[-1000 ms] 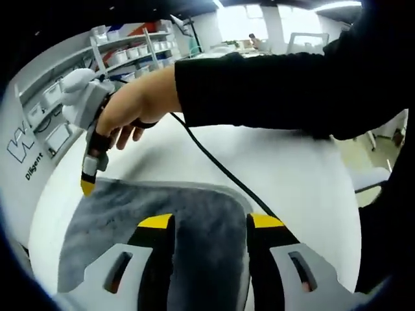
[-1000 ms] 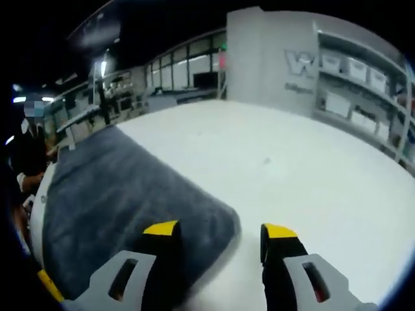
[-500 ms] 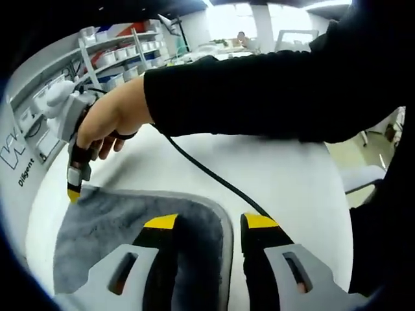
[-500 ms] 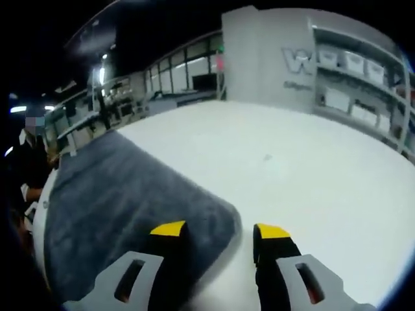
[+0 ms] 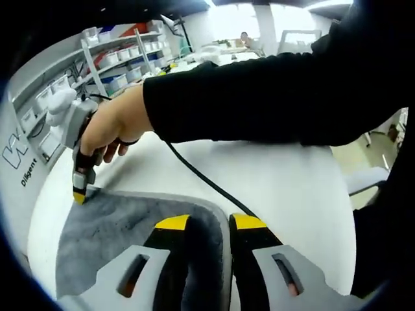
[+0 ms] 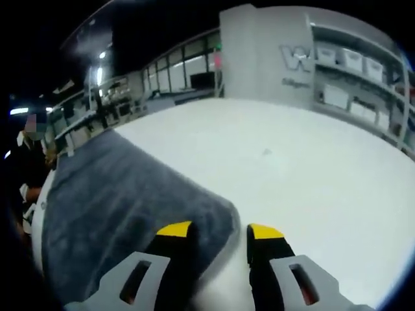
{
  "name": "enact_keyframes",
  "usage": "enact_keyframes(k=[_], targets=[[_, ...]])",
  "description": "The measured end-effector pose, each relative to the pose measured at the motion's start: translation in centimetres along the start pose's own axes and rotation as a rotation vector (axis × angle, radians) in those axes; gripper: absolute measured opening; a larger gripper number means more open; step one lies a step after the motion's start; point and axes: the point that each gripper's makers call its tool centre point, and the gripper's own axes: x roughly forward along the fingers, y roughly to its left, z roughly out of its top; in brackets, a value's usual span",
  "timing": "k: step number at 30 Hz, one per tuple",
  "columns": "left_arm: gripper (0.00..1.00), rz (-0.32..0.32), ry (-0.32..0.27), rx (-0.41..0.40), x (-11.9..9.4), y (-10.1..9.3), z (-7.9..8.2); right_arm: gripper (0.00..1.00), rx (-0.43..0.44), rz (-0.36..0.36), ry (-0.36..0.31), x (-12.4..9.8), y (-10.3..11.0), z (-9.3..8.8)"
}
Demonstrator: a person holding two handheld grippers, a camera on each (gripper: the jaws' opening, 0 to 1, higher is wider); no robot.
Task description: Open the folded towel by lifting each exposed corner and separating the folded layers until the towel lies flat within the target outline without major curled edges
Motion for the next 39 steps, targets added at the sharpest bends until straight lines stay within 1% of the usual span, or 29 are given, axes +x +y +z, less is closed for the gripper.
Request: enact_keyframes(k=[2, 6, 7, 8, 9, 11, 14, 15, 23, 33, 39], targets=[[0.19, 0.003, -0.006, -0.007, -0.1, 0.1, 0.1, 0.24, 0.001, 0.004, 0.000, 0.1, 0.2, 0.1], [0.15, 0.000, -0.007, -0.016, 0.0, 0.0, -0.1, 0.20, -0.004, 0.005, 0.010, 0.3, 0.3, 0.1], [0.12, -0.003, -0.008, -0.017, 0.0, -0.1, -0.1, 0.18, -0.002, 0.006, 0.008, 0.3, 0.3, 0.2], [0.06, -0.004, -0.011, -0.018, -0.1, -0.1, -0.1, 0.15, 0.005, 0.010, 0.005, 0.3, 0.4, 0.3], [0.04, -0.003, -0.013, -0.014, -0.1, -0.2, -0.1, 0.11, 0.008, 0.016, 0.000, 0.3, 0.5, 0.3], [0.03, 0.003, -0.014, -0.012, 0.0, -0.1, -0.1, 0.07, 0.024, 0.023, -0.002, 0.2, 0.6, 0.4], [0.03, 0.000, -0.015, -0.018, 0.0, 0.0, -0.1, 0.00, 0.024, 0.015, -0.004, 0.2, 0.4, 0.5], [0.03, -0.005, -0.016, -0.020, 0.0, -0.1, -0.1, 0.00, 0.022, -0.001, 0.001, 0.1, 0.1, 0.4], [0.02, -0.022, -0.023, -0.020, 0.1, -0.4, 0.0, 0.00, 0.058, -0.012, 0.000, 0.1, -0.6, 0.0], [0.02, -0.035, -0.037, -0.010, 0.5, -0.7, 0.7, 0.00, 0.053, -0.029, 0.005, -0.2, -1.3, -0.2], [0.02, -0.038, -0.044, 0.002, 0.8, -1.1, 1.1, 0.00, 0.050, -0.043, 0.004, -0.9, -1.9, -0.5]])
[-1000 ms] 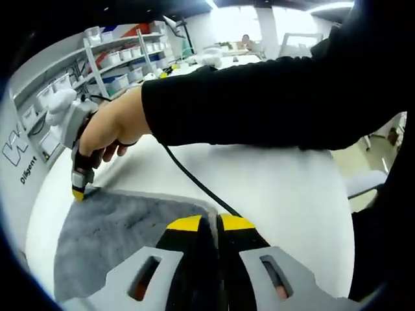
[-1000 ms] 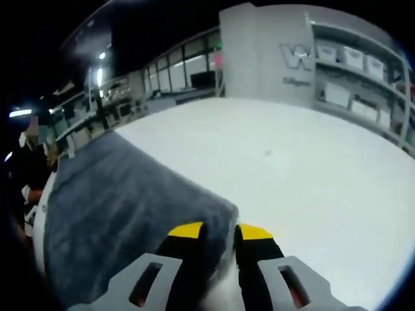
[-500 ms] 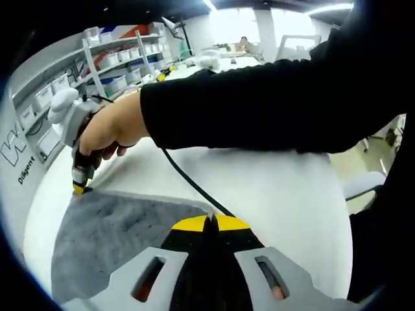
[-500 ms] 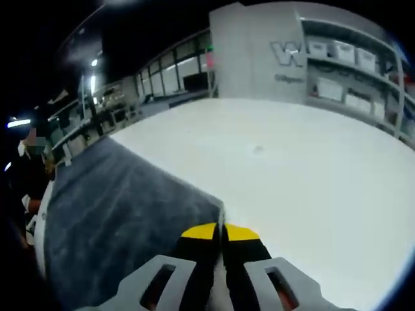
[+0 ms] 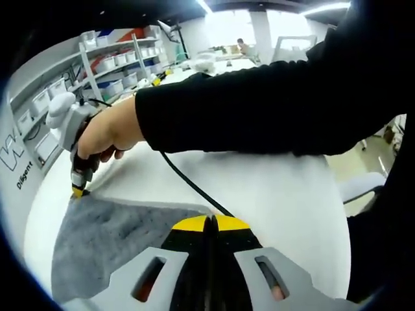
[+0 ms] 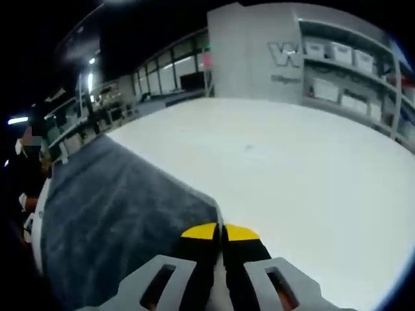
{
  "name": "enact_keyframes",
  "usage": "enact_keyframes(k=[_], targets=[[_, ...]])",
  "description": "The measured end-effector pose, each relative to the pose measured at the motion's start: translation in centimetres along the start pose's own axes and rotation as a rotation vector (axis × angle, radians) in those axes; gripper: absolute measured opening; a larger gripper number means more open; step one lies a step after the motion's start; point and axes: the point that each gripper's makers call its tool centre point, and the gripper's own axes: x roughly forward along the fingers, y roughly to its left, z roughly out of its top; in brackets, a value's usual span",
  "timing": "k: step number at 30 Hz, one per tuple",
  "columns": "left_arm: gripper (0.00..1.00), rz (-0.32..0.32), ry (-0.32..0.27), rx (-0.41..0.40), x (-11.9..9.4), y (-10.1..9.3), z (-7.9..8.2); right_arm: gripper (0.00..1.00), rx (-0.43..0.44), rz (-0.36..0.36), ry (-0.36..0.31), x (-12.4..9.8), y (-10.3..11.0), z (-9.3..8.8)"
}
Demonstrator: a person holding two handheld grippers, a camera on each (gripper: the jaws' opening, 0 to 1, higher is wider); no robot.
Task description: Open the folded towel by lifting each exposed corner and separating the folded layers until the towel lies flat within the target outline without major curled edges
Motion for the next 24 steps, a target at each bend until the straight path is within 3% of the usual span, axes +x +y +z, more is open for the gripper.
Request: enact_keyframes(k=[10, 24], targets=[[0.02, -0.010, -0.027, 0.036, 0.7, -0.8, 1.5, 0.00, -0.013, -0.016, 0.024, -1.2, -1.0, -0.7], [0.02, -0.057, -0.063, 0.069, 2.0, -2.6, 3.8, 0.00, -0.009, -0.075, 0.043, -4.2, -3.9, -2.2]])
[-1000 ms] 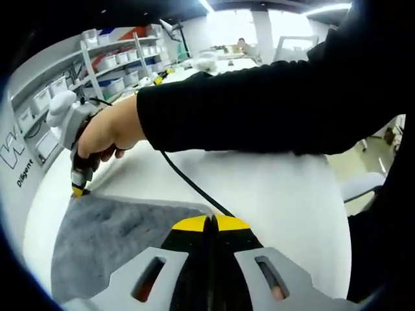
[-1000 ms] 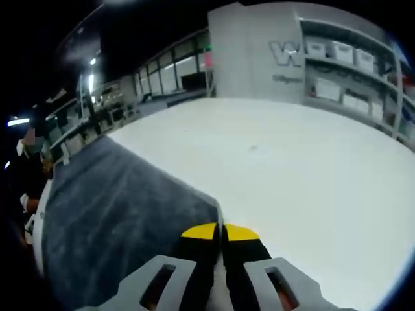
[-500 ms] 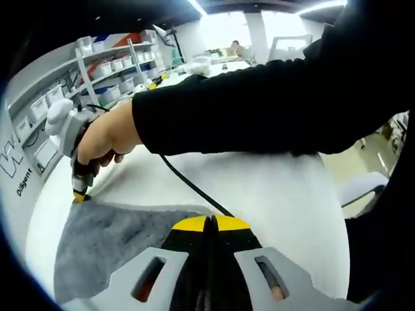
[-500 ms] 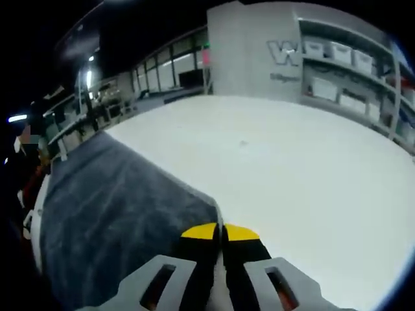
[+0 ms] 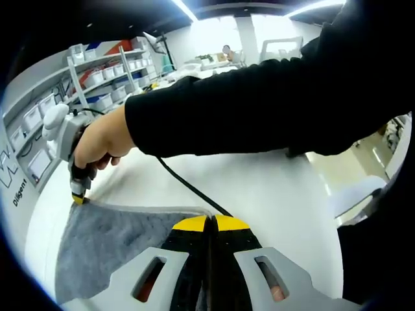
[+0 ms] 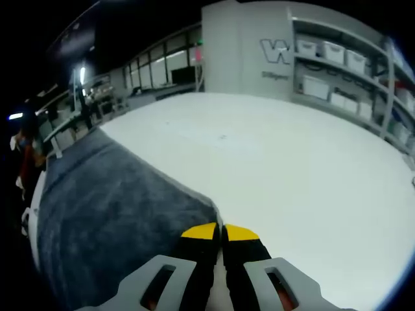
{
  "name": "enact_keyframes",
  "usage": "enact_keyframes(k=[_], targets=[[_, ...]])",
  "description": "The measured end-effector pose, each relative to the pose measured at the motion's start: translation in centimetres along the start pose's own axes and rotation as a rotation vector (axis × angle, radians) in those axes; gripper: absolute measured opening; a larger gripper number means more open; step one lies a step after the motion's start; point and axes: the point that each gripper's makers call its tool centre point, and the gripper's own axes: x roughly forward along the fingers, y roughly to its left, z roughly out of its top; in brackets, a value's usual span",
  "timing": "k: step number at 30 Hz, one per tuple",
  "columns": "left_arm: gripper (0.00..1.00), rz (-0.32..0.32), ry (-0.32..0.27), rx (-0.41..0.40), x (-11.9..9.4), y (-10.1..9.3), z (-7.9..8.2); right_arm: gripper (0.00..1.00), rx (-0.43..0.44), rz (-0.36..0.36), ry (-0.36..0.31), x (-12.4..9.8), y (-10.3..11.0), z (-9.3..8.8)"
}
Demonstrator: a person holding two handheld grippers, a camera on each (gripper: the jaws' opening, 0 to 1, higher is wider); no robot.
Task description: Open the folded towel by lifting each exposed corner and separating the folded layers until the towel lies flat within the target outline without major curled edges
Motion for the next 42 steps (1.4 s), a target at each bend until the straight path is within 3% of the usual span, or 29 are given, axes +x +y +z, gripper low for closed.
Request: enact_keyframes(k=[25, 42], targets=[[0.02, -0.042, -0.019, 0.050, 2.4, -0.8, 2.1, 0.00, 0.037, -0.015, -0.010, -1.0, -2.9, -1.0], [0.02, -0.045, -0.020, 0.068, 3.5, -0.7, 2.6, 0.00, 0.036, -0.036, -0.004, -1.2, -4.3, -1.1]])
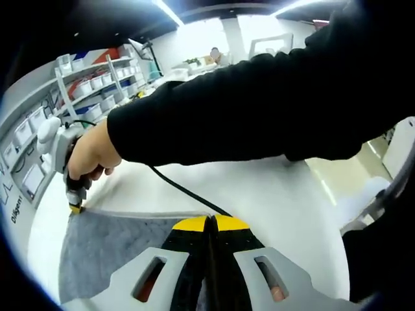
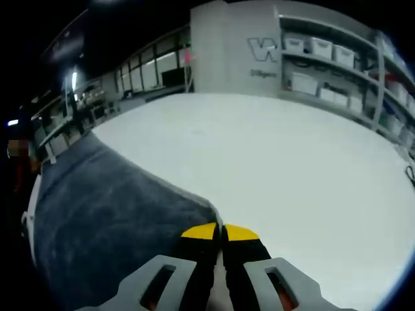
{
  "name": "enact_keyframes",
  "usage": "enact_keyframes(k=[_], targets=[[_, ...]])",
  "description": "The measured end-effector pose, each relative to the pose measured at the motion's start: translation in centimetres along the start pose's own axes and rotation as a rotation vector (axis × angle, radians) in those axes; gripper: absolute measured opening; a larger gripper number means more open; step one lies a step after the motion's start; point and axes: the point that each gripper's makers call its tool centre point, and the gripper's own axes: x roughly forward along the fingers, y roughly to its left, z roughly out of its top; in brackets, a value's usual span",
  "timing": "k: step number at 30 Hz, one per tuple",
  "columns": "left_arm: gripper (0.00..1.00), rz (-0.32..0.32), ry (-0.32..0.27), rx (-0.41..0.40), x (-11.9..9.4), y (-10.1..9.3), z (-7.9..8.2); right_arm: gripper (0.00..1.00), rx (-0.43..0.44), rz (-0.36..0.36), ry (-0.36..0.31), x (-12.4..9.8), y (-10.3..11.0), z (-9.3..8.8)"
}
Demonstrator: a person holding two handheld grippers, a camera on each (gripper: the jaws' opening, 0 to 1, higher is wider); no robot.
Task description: Open the folded towel by lifting each exposed corner and separating the folded layers until the towel lies flat within the target outline without major curled edges
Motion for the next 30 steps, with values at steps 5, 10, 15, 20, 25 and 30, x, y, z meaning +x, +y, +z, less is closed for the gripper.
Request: enact_keyframes(k=[5, 10, 15, 20, 25, 30], targets=[[0.02, -0.007, 0.007, -0.003, 0.3, -0.2, -0.3, 0.00, -0.007, -0.002, -0.002, 0.0, 0.1, 0.0], [0.02, -0.004, 0.023, 0.013, 0.6, -0.6, -0.6, 0.00, -0.002, -0.001, -0.002, 0.0, 0.1, 0.0], [0.02, -0.002, 0.025, 0.019, 0.7, -0.5, -0.5, 0.00, -0.008, -0.001, 0.000, 0.0, -0.1, 0.0], [0.02, -0.006, 0.018, 0.020, 1.2, -0.4, -0.2, 0.00, -0.047, -0.028, 0.019, -0.2, -0.8, -0.1], [0.02, -0.009, 0.018, 0.014, 1.4, -0.4, -0.4, 0.00, -0.046, -0.024, 0.020, -0.1, -0.9, -0.1], [0.03, -0.020, 0.004, -0.015, 1.1, -0.3, -0.5, 0.00, -0.051, -0.019, 0.015, -0.1, -0.9, 0.0]])
